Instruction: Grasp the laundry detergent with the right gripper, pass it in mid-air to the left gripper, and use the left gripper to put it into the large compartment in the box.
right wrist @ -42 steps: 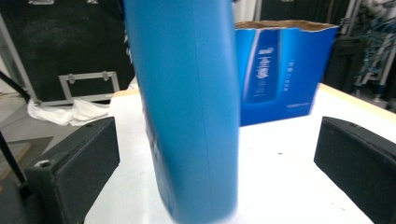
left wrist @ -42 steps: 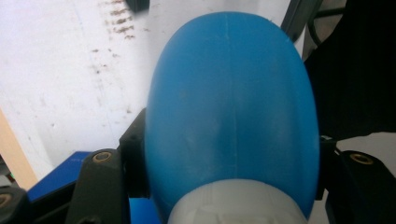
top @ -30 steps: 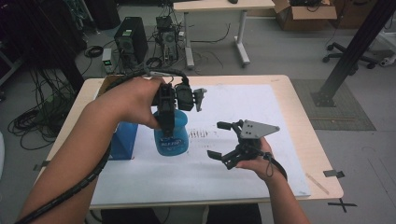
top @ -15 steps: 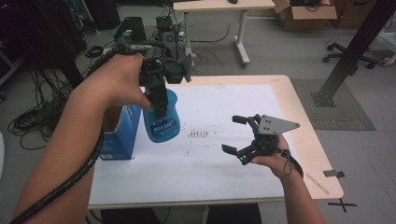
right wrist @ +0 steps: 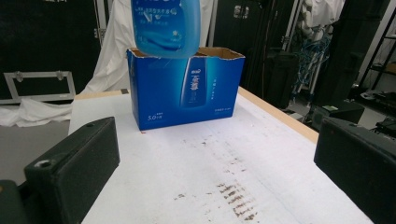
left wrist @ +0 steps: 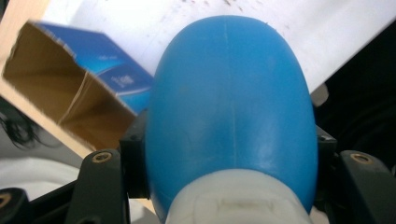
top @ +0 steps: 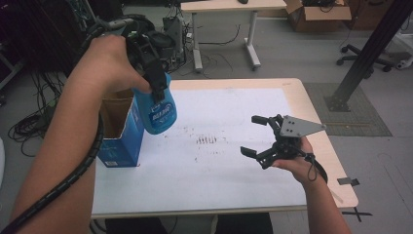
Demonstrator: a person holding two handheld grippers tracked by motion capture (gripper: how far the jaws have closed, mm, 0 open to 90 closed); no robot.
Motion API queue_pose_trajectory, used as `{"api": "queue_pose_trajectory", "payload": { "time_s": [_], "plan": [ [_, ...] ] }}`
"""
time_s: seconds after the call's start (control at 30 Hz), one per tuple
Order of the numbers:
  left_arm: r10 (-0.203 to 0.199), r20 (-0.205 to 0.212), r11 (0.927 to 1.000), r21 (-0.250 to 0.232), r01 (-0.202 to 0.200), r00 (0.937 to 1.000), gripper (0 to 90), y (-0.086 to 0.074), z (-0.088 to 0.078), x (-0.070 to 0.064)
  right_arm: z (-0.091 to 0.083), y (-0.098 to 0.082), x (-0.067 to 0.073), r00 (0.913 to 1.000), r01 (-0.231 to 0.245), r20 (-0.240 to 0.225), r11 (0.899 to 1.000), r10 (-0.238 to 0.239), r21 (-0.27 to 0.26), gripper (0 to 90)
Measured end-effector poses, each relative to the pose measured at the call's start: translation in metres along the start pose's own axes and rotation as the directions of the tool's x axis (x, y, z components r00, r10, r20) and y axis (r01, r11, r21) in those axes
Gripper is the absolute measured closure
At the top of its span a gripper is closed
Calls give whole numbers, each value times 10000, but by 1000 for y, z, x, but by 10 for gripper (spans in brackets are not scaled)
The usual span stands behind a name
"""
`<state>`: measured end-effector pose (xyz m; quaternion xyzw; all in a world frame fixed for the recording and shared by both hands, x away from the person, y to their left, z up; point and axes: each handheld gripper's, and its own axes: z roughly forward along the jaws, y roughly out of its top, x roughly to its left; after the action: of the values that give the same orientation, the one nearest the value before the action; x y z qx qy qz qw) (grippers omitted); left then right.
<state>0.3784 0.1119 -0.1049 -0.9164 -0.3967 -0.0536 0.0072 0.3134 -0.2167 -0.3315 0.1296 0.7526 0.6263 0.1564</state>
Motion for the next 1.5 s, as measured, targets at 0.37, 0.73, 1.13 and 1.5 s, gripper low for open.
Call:
{"api": "queue_pose_trajectory", "payload": {
  "time_s": [0.37,0.73,1.13,1.5],
  "plan": [
    [-2253,279,9741,-124,2257,9739,386,-12,-23,41,-12,10,-7,9997,220,108,9987,-225,449,0],
    [-4199,106,9076,84,4199,9075,386,-38,-26,92,-21,10,-11,9992,278,277,9971,-298,707,0],
    [-5543,90,8322,-98,5544,8322,386,-63,-19,121,-18,10,-17,9989,323,295,9901,-367,1368,0],
    [-5811,192,8137,-18,5812,8136,386,-71,1,131,-20,32,-40,9982,512,105,9295,-591,3652,2]
  ]
}}
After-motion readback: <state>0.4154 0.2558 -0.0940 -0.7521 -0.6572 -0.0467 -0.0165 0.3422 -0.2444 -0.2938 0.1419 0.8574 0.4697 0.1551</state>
